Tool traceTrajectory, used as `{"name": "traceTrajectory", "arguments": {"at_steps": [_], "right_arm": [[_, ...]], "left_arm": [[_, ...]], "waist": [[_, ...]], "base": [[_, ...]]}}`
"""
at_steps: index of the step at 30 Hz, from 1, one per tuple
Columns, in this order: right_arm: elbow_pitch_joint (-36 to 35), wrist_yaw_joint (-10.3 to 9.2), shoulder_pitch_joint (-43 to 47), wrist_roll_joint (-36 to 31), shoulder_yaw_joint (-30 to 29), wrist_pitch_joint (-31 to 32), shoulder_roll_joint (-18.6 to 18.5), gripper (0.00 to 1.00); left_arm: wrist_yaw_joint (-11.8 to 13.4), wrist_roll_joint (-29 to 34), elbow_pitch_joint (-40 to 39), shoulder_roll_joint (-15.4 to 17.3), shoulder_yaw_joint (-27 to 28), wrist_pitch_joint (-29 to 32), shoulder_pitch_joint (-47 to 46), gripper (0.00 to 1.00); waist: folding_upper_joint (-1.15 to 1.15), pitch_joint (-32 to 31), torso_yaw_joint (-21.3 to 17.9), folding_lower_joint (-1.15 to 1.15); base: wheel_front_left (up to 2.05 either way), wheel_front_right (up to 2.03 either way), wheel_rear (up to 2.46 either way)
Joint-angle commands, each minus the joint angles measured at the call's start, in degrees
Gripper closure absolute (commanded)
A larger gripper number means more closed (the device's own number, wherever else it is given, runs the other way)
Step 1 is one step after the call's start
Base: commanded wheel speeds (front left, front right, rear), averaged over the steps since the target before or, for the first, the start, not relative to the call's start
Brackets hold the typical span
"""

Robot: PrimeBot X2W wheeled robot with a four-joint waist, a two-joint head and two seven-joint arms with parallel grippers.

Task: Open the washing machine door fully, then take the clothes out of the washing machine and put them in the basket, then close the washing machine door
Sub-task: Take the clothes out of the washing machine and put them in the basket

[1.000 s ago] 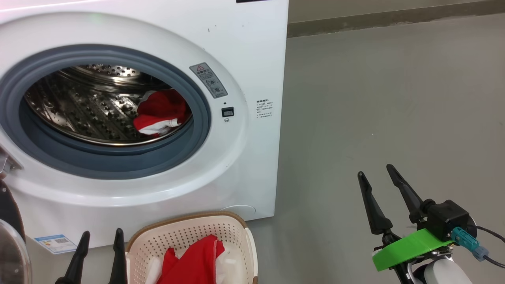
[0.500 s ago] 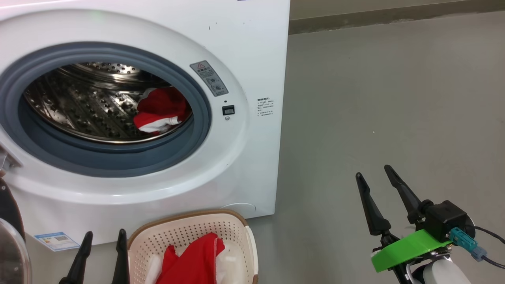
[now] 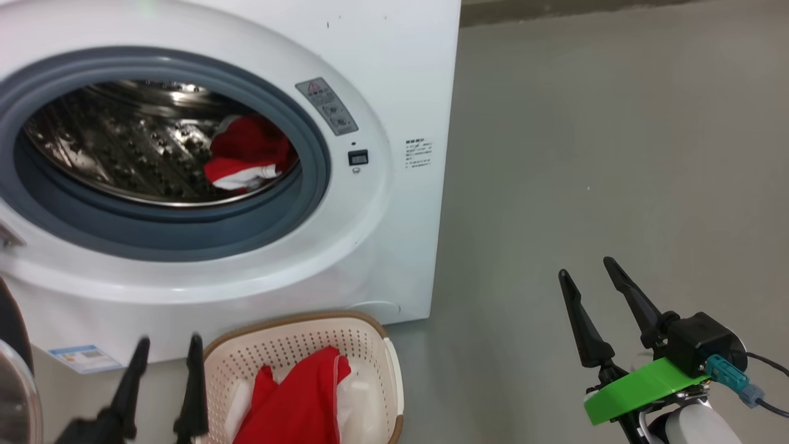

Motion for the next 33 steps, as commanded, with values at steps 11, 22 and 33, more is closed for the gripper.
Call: {"name": "traceTrajectory", "arguments": {"at_steps": [11,22,33], "right_arm": [[-2.8,0.43,-5.2,0.3,1.5,-0.4,-1.8,0.0],[-4.7,0.43,-9.5,1.0,1.3,-0.4,-2.9,0.0],[-6.3,0.43,-13.1,2.1,2.1,-0.4,-3.2,0.0]], "left_arm": [[-0.9,4.5,4.3,1.6,-0.3,-0.5,-15.4,0.0],[-1.1,9.6,18.2,5.8,-5.1,-0.5,-37.1,0.0],[2.4,17.2,33.2,10.8,-10.2,-0.5,-55.1,0.0]], "waist": [[0.0,8.4,1.5,0.0],[0.0,19.8,1.1,0.0],[0.0,28.1,-1.5,0.0]], "base": [[0.0,0.0,0.0],[0.0,0.0,0.0],[0.0,0.0,0.0]]}}
